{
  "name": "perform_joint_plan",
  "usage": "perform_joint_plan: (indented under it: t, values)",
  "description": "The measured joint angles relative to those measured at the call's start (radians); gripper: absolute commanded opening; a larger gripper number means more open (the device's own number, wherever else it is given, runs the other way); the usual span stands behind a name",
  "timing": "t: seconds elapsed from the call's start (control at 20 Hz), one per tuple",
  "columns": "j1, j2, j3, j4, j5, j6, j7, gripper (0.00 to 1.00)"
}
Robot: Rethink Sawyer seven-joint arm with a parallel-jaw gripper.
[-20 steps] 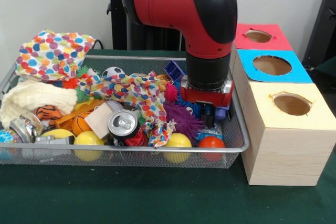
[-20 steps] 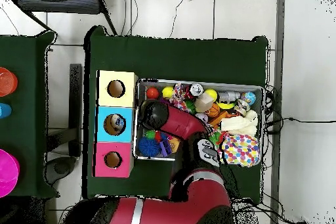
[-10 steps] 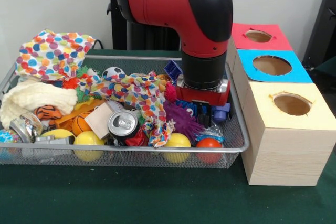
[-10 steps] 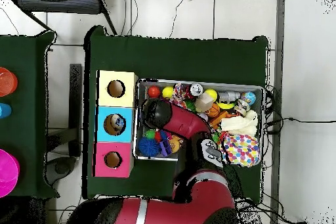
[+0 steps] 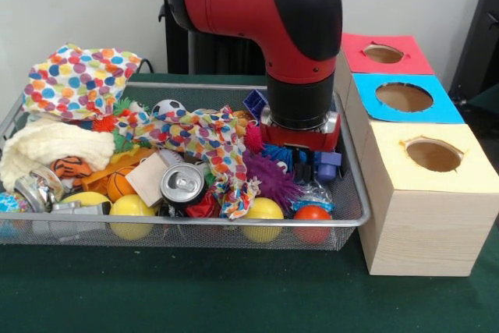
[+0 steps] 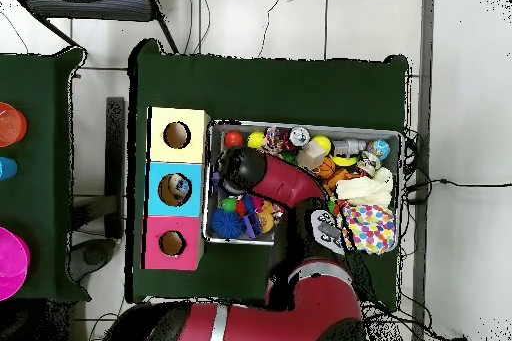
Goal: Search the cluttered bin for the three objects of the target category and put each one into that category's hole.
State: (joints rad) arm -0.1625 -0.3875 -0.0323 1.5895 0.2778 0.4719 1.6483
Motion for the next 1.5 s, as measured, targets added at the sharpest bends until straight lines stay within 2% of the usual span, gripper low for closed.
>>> perform_joint_plan:
  t: [0.15, 0.2, 0.65, 0.9, 1.3, 1.5]
  values:
    - [0.0, 0.001, -0.009, -0.007, 0.0, 0.083, 0.0, 0.0]
    - [0.0, 0.001, -0.013, -0.01, -0.002, 0.134, 0.0, 1.0]
    - [-0.035, 0.006, -0.021, -0.01, -0.006, 0.137, 0.0, 1.0]
    - [-0.061, 0.022, 0.003, -0.007, -0.006, 0.082, 0.0, 1.0]
    - [-0.154, 0.028, 0.125, 0.05, -0.006, -0.099, 0.0, 1.0]
    - [-0.178, 0.02, 0.156, 0.088, -0.005, -0.122, 0.0, 1.0]
